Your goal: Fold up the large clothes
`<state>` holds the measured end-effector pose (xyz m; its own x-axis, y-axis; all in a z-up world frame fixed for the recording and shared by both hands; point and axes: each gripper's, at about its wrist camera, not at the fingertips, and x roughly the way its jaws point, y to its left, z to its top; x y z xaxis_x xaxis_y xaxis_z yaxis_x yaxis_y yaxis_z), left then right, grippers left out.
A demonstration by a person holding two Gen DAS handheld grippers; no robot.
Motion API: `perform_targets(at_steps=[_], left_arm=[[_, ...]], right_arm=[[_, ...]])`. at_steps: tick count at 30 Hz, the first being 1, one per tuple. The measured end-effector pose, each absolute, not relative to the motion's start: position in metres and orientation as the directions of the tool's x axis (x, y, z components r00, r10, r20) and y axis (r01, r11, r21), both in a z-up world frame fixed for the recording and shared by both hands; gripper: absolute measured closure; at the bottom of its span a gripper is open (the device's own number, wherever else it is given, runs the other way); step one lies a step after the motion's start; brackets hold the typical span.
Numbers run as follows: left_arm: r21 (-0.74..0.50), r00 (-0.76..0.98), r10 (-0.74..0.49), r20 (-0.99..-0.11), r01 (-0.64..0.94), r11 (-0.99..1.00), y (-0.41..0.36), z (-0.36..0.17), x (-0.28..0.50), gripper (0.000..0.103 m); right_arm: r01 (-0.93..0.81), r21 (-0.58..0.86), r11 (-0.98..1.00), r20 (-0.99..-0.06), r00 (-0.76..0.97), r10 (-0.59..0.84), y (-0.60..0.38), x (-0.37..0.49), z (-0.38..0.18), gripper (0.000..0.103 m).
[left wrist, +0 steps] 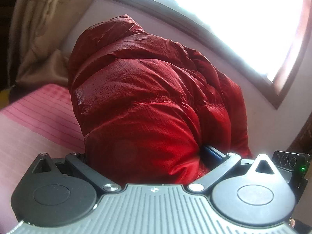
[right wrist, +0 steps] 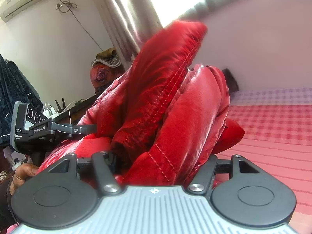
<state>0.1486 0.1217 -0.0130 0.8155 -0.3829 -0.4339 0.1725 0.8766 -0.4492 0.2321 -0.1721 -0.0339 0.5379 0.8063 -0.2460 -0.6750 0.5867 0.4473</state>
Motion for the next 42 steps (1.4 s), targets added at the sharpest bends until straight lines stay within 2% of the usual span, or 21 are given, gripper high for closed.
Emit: perform_targets(at_steps=[12, 29, 35, 38, 42], left_arm=[[-0.438, 0.806, -0.355, -0.473, 0.135, 0.889, 0.148, -0.035, 0.165, 0.002], [-0.425, 0.782, -0.342, -0.521, 0.109, 0.899, 0.149, -0.037, 0.166, 0.000], [-0.395, 0.803, -0.294, -0.519, 0.080, 0.915, 0.144, -0.030, 0.154, 0.000], [-0.384, 0.812, -0.264, -0.520, 0.054, 0.922, 0.141, -0.027, 0.148, 0.000], [-0.364, 0.819, -0.223, -0.528, 0.019, 0.931, 0.138, -0.020, 0.140, 0.000]], right_arm=[[-0.635, 0.491, 0.596, -0.279, 0.534, 0.798, -0.137, 0.254, -0.052, 0.040], [-0.587, 0.525, 0.616, -0.327, 0.529, 0.783, -0.120, 0.263, -0.073, 0.040], [-0.562, 0.550, 0.618, -0.334, 0.531, 0.779, -0.124, 0.265, -0.084, 0.032], [-0.553, 0.542, 0.632, -0.339, 0.544, 0.767, -0.124, 0.262, -0.085, 0.024], [-0.557, 0.529, 0.641, -0.345, 0.548, 0.762, -0.126, 0.257, -0.081, 0.022]])
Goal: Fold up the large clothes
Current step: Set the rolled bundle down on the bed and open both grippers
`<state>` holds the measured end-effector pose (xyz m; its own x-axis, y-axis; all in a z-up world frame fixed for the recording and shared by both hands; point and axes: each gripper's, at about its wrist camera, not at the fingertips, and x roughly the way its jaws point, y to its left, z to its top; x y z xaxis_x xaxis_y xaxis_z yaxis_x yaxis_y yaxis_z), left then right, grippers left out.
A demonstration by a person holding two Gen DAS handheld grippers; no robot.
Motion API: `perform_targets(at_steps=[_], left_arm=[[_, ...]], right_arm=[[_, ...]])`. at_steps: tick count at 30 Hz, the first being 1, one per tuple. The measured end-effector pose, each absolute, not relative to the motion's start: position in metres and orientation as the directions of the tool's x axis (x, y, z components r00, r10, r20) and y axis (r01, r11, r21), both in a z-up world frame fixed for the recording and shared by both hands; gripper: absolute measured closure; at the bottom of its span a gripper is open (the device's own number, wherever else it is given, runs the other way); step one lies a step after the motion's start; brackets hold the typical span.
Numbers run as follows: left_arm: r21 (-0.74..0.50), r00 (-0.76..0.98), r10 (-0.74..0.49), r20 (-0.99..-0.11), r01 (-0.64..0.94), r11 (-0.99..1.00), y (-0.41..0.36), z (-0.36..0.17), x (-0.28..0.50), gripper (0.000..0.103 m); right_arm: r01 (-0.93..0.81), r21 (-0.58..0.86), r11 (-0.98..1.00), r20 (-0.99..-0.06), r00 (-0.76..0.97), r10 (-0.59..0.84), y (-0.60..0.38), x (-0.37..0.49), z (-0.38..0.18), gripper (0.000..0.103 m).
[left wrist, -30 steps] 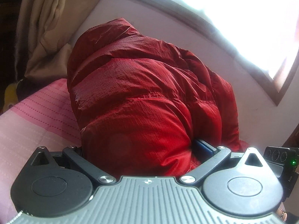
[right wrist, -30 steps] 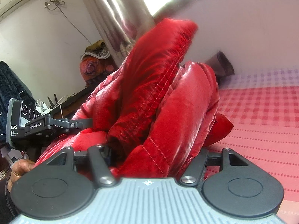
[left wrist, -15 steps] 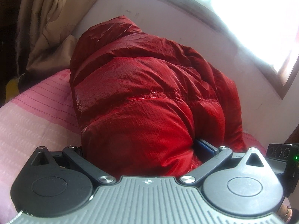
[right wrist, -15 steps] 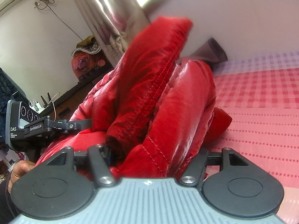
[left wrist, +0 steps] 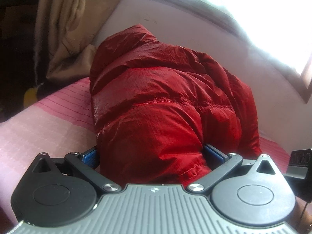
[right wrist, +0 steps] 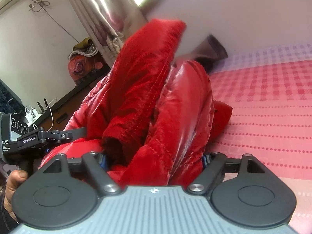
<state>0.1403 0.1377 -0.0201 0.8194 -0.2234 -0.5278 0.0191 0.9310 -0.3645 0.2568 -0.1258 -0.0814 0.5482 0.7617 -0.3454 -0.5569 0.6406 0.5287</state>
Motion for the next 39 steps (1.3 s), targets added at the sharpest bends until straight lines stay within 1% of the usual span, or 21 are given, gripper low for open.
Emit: perform_targets(at_steps=[6, 12, 18, 21, 23, 25, 26, 30, 31, 33, 36, 39], left_arm=[[-0.321, 0.829, -0.159, -0.537, -0.026, 0.947, 0.131, -0.011, 0.128, 0.000], [-0.199, 0.844, -0.051, -0.534, -0.067, 0.978, 0.115, 0.001, 0.109, 0.000], [-0.066, 0.849, 0.064, -0.525, -0.116, 0.991, 0.094, 0.012, 0.094, 0.000], [-0.002, 0.853, 0.125, -0.507, -0.146, 0.989, 0.081, 0.017, 0.084, 0.000], [0.033, 0.856, 0.157, -0.492, -0.162, 0.986, 0.074, 0.020, 0.078, 0.000], [0.036, 0.861, 0.174, -0.478, -0.179, 0.983, 0.068, 0.022, 0.069, 0.000], [0.029, 0.861, 0.178, -0.476, -0.187, 0.982, 0.067, 0.022, 0.065, 0.000], [0.002, 0.850, 0.252, -0.462, -0.283, 0.959, 0.061, 0.027, 0.046, 0.000], [0.008, 0.845, 0.269, -0.462, -0.300, 0.954, 0.059, 0.030, 0.043, 0.000], [0.019, 0.840, 0.283, -0.463, -0.310, 0.951, 0.053, 0.036, 0.033, 0.000], [0.035, 0.848, 0.257, -0.464, -0.273, 0.961, 0.042, 0.046, 0.015, 0.000], [0.017, 0.847, 0.235, -0.477, -0.259, 0.966, 0.035, 0.055, 0.000, 0.000]], right_arm=[[-0.552, 0.498, 0.669, -0.369, 0.564, 0.739, -0.126, 0.247, -0.068, 0.021], [-0.551, 0.436, 0.712, -0.388, 0.599, 0.701, -0.127, 0.229, -0.054, 0.019], [-0.556, 0.370, 0.744, -0.373, 0.645, 0.667, -0.135, 0.204, -0.038, 0.015], [-0.563, 0.348, 0.750, -0.352, 0.663, 0.661, -0.141, 0.189, -0.029, 0.009], [-0.560, 0.330, 0.760, -0.336, 0.683, 0.649, -0.144, 0.174, -0.024, 0.008], [-0.557, 0.317, 0.768, -0.315, 0.702, 0.639, -0.145, 0.157, -0.019, 0.002], [-0.548, 0.302, 0.780, -0.311, 0.717, 0.623, -0.143, 0.148, -0.016, 0.001], [-0.468, 0.242, 0.850, -0.311, 0.792, 0.525, -0.132, 0.115, -0.007, 0.000], [-0.422, 0.233, 0.876, -0.327, 0.814, 0.479, -0.128, 0.108, -0.006, 0.000], [-0.347, 0.246, 0.905, -0.341, 0.843, 0.416, -0.125, 0.096, -0.004, 0.000], [-0.289, 0.292, 0.912, -0.304, 0.876, 0.375, -0.130, 0.078, -0.003, 0.000], [-0.263, 0.330, 0.906, -0.275, 0.892, 0.359, -0.135, 0.065, -0.001, 0.000]])
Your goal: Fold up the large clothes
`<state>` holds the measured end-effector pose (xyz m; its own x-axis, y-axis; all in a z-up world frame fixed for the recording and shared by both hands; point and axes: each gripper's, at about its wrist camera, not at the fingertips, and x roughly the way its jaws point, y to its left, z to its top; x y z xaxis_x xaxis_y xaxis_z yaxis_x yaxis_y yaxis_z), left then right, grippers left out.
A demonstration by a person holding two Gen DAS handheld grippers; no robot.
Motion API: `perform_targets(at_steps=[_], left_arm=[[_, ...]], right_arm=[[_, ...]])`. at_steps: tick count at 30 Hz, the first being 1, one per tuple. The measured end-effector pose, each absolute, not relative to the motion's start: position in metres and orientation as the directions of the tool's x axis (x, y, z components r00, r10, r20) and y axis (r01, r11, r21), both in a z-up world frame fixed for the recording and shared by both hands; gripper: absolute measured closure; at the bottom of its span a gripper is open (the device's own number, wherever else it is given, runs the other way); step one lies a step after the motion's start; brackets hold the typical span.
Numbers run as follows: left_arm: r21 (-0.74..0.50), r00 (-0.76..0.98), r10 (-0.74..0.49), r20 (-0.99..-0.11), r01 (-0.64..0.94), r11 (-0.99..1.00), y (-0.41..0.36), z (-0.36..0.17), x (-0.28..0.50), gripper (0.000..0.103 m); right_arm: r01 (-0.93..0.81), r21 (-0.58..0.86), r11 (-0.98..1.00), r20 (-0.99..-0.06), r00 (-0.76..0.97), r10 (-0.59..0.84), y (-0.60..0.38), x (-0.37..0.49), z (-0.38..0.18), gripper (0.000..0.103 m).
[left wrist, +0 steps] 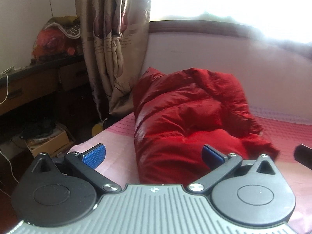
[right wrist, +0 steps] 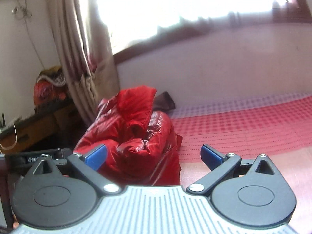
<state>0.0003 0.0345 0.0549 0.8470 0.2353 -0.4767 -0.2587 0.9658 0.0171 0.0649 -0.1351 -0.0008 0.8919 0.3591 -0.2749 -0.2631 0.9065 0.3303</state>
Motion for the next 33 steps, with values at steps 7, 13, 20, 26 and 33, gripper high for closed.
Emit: perform_targets(at_steps=[7, 13, 20, 26, 33], left_arm=[[-0.040, 0.821, 0.297, -0.488, -0.361, 0.932, 0.021, 0.061, -0.031, 0.000], [-0.119, 0.795, 0.271, -0.543, -0.393, 0.912, 0.031, 0.060, -0.039, 0.000], [-0.070, 0.760, 0.243, -0.604, -0.354, 0.933, 0.024, 0.052, -0.037, 0.000], [-0.051, 0.748, 0.231, -0.623, -0.333, 0.941, 0.015, 0.046, -0.037, 0.000], [-0.060, 0.726, 0.210, -0.655, -0.328, 0.943, 0.012, 0.040, -0.034, 0.000]], right_arm=[[-0.278, 0.264, 0.923, -0.290, 0.890, 0.351, -0.130, 0.053, 0.003, 0.000], [-0.311, 0.243, 0.919, -0.313, 0.871, 0.378, -0.127, 0.045, 0.005, 0.000], [-0.370, 0.189, 0.910, -0.388, 0.823, 0.415, -0.114, 0.039, 0.003, 0.000], [-0.384, 0.168, 0.908, -0.435, 0.798, 0.418, -0.110, 0.037, -0.001, 0.000], [-0.374, 0.147, 0.916, -0.490, 0.777, 0.396, -0.108, 0.041, -0.008, 0.000]])
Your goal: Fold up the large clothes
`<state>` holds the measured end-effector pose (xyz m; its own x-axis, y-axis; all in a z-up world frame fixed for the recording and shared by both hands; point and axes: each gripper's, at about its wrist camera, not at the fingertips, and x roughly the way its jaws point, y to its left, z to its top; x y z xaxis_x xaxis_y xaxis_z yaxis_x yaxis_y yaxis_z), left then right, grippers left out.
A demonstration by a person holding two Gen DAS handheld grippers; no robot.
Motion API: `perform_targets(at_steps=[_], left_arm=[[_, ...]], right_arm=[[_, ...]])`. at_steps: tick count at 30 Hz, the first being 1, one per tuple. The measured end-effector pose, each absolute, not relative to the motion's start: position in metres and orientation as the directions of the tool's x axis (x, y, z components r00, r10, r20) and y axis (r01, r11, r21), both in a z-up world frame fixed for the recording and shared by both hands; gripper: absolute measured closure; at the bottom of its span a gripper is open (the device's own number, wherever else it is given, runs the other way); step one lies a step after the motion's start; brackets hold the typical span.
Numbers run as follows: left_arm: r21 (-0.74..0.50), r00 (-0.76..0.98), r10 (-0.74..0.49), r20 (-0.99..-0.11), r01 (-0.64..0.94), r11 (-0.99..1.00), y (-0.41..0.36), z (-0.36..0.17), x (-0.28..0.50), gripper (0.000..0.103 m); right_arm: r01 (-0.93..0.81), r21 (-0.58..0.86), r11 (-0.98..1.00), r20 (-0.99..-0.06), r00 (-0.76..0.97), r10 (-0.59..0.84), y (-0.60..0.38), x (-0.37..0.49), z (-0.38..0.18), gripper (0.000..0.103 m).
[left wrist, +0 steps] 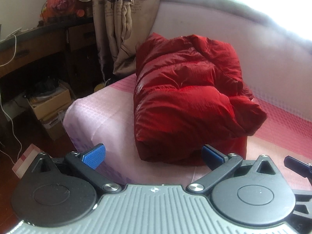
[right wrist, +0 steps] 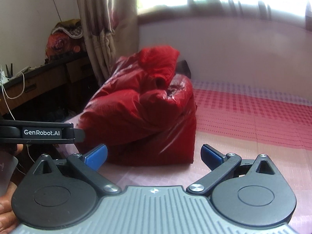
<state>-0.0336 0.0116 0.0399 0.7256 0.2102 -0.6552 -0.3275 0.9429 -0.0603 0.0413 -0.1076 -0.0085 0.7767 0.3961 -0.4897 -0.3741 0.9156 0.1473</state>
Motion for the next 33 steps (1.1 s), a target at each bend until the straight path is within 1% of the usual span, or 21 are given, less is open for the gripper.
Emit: perform_targets(at_steps=[5, 10, 20, 28, 33], left_arm=[[-0.058, 0.717, 0.206, -0.666, -0.325, 0.944, 0.010, 0.037, -0.032, 0.000], [-0.052, 0.708, 0.206, -0.675, -0.324, 0.944, 0.009, 0.034, -0.032, 0.000], [-0.046, 0.698, 0.197, -0.688, -0.313, 0.949, 0.005, 0.029, -0.030, 0.000], [-0.085, 0.698, 0.168, -0.696, -0.312, 0.946, 0.007, 0.025, -0.028, 0.000], [-0.052, 0.707, 0.186, -0.682, -0.300, 0.952, 0.004, 0.023, -0.028, 0.000]], right_arm=[[-0.364, 0.134, 0.922, -0.544, 0.750, 0.376, -0.107, 0.048, -0.014, 0.000], [-0.362, 0.134, 0.923, -0.569, 0.734, 0.370, -0.111, 0.053, -0.019, 0.000], [-0.377, 0.124, 0.918, -0.585, 0.719, 0.375, -0.112, 0.055, -0.025, 0.000], [-0.386, 0.129, 0.913, -0.590, 0.710, 0.384, -0.113, 0.057, -0.028, 0.000], [-0.392, 0.127, 0.911, -0.591, 0.708, 0.387, -0.112, 0.056, -0.029, 0.000]])
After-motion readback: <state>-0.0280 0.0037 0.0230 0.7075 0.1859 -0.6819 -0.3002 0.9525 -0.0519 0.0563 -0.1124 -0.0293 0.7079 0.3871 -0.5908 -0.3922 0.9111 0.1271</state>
